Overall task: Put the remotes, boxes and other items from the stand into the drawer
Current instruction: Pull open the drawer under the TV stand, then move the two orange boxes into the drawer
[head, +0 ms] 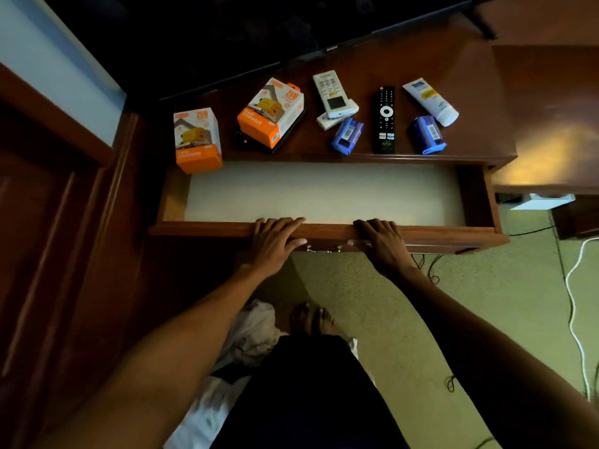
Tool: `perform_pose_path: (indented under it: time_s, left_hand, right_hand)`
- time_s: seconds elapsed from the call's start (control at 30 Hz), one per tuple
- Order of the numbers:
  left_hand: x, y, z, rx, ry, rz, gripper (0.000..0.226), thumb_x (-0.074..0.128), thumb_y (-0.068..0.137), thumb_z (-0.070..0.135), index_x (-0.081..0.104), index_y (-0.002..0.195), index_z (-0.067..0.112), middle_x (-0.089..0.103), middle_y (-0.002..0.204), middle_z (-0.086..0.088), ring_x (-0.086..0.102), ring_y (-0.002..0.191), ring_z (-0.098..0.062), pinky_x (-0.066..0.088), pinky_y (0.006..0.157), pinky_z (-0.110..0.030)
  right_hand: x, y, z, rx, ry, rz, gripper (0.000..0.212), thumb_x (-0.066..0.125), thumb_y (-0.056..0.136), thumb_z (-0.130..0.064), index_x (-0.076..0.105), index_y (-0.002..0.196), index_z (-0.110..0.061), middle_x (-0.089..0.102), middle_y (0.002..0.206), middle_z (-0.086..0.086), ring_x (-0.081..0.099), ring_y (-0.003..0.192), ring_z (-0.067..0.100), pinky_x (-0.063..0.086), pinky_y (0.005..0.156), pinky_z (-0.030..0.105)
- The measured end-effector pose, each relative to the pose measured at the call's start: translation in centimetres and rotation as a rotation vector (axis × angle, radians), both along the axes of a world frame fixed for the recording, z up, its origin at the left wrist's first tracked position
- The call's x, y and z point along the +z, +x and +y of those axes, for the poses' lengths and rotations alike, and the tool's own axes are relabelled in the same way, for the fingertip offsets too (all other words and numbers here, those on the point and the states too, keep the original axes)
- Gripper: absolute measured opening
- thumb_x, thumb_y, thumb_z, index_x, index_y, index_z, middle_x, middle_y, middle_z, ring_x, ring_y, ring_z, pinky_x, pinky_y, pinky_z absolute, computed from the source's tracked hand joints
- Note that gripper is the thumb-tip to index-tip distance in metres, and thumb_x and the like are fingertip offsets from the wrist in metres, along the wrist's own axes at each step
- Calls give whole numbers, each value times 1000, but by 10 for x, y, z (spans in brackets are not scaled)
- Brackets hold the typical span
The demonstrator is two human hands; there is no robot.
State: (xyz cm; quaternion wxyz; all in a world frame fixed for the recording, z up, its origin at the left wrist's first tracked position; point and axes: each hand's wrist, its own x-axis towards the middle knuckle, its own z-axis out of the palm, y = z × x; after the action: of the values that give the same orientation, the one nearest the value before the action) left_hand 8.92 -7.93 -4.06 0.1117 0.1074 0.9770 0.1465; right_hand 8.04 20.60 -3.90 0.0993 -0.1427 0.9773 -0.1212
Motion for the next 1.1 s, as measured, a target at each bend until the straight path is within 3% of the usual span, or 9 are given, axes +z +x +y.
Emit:
perform_pose_path:
  time_s: [0.3,0.43,0.53,0.6,0.7,0.77,0.87,1.0,1.1]
  left_hand:
    - [9,54,1,-29,-54,-94,61,30,91,66,36,145,39,51,142,2,45,128,-23,25,109,-45]
    - [13,60,-2,-35,-53,-171,66,25,88,68,32,146,38,47,147,2,43,131,-23,27,110,-47]
    - [25,55,-5,-24,81,-297,62,34,92,64,30,148,37,39,153,-1,36,139,-25,22,115,-50]
    - [42,47,-13,67,248,-316,59,43,92,60,36,145,36,45,149,0,41,135,-22,34,110,-44]
    - [74,20,-39,258,360,-57,44,49,93,52,52,133,31,64,123,4,60,110,-17,51,85,-34]
    - [97,-8,-65,383,387,143,37,52,93,48,58,124,28,68,113,3,65,99,-16,53,78,-32]
    - [127,-61,-106,539,443,355,30,60,91,34,64,114,16,70,110,-7,64,101,-24,48,82,-30]
    - [132,-133,-159,777,484,234,51,64,87,37,53,131,12,57,129,-19,54,119,-35,46,98,-42]
    - [121,-173,-182,826,469,83,69,66,86,41,41,142,9,51,139,-19,48,128,-37,42,104,-45]
  right_hand:
    - [16,53,2,21,1,-61,60,31,86,-60,56,128,-24,66,114,7,61,103,32,42,91,40]
    - [25,53,4,85,16,-115,46,51,91,-48,55,131,-24,66,114,9,63,102,34,45,86,40]
    - [39,31,3,122,26,-242,53,50,90,-57,51,134,-28,67,121,4,64,108,32,49,82,40]
    - [55,8,-6,118,4,-253,60,44,87,-69,50,133,-30,69,120,-3,65,107,27,51,83,40]
    - [87,-34,-36,72,-139,-157,64,35,86,-75,52,127,-28,72,111,-4,68,98,25,55,80,42]
    - [108,-65,-63,19,-261,-89,59,39,88,-70,54,121,-24,73,104,-1,68,96,27,54,76,40]
    - [134,-114,-110,-110,-466,-41,54,55,90,-53,51,123,-10,70,107,13,65,98,36,49,76,40]
    - [151,-177,-165,-263,-575,-74,68,72,81,-43,44,129,-4,55,127,22,53,118,40,44,91,43]
    - [146,-216,-191,-415,-561,-141,97,77,74,-49,29,142,0,42,141,26,41,131,41,39,105,48]
